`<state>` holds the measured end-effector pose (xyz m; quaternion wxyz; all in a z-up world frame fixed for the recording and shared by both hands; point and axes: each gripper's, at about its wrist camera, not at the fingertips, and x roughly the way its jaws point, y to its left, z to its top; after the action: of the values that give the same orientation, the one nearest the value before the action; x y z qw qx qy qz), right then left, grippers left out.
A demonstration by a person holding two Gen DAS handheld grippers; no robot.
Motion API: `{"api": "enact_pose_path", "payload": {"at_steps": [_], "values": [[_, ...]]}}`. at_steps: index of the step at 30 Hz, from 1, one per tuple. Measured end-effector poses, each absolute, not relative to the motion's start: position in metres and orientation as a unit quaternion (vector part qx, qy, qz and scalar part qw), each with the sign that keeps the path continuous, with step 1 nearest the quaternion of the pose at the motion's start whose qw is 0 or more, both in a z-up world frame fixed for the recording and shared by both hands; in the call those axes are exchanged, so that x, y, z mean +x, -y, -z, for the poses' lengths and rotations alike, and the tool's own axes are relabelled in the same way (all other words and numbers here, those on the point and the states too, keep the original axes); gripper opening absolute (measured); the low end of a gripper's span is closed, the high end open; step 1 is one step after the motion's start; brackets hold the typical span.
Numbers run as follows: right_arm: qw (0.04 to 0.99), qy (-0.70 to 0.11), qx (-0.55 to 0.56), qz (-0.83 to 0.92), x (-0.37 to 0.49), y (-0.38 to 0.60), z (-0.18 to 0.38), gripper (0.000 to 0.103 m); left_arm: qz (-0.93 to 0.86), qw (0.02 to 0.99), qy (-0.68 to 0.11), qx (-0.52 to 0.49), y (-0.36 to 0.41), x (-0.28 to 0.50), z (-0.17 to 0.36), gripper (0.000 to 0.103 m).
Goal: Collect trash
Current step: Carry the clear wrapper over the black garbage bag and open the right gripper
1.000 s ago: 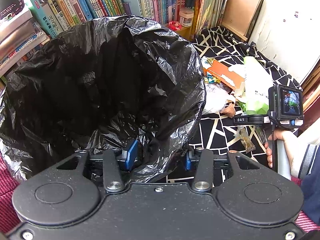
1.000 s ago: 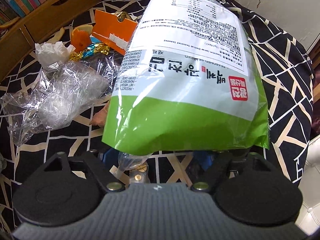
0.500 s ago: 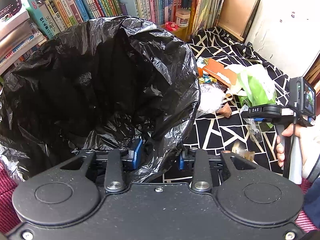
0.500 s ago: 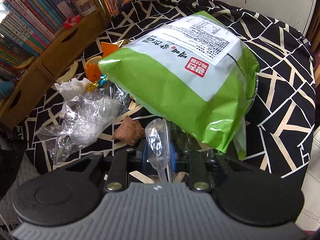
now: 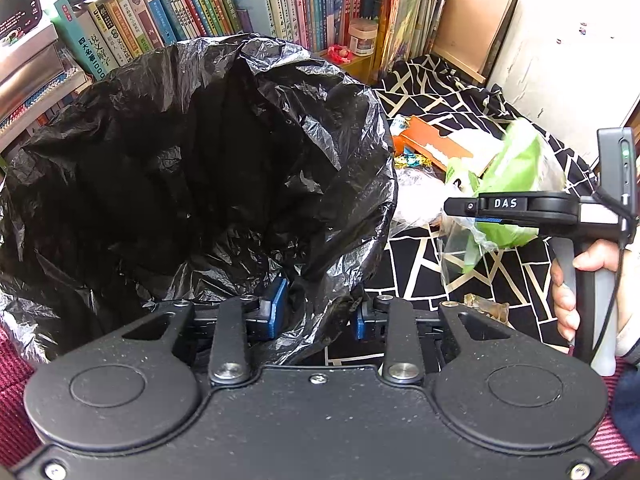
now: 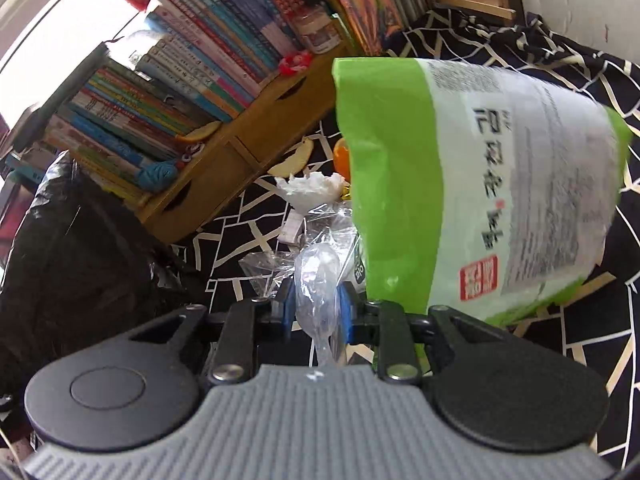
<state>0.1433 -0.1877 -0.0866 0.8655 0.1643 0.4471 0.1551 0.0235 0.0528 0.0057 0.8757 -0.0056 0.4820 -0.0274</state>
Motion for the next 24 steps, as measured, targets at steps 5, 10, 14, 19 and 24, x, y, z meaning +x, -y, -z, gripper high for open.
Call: {"api": "enact_pose_path", "payload": {"at_steps": [5, 10, 14, 19, 24], "values": [[0.874, -0.452, 0.137, -0.119, 0.148, 0.190, 0.095, 0.067, 0.026, 0.876, -0.482, -0.007, -0.052, 0.024, -0.007, 0.030], [0.890, -0.420, 0.108, -0.141, 0.143, 0.182, 0.086, 0.069, 0.026, 0.876, -0.482, -0.005, -0.052, 0.024, -0.007, 0.030], [0.900, -0.396, 0.052, -0.175, 0.137, 0.160, 0.080, 0.069, 0.026, 0.876, -0.482, -0.005, -0.052, 0.024, -0.006, 0.030], [0.889, -0.423, 0.005, -0.174, 0.139, 0.143, 0.089, 0.069, 0.026, 0.876, -0.482, -0.005, -0.052, 0.024, -0.007, 0.030], [0.876, -0.459, -0.013, -0.147, 0.146, 0.143, 0.110, 0.068, 0.026, 0.876, -0.482, -0.005, -0.052, 0.024, -0.006, 0.030]]}}
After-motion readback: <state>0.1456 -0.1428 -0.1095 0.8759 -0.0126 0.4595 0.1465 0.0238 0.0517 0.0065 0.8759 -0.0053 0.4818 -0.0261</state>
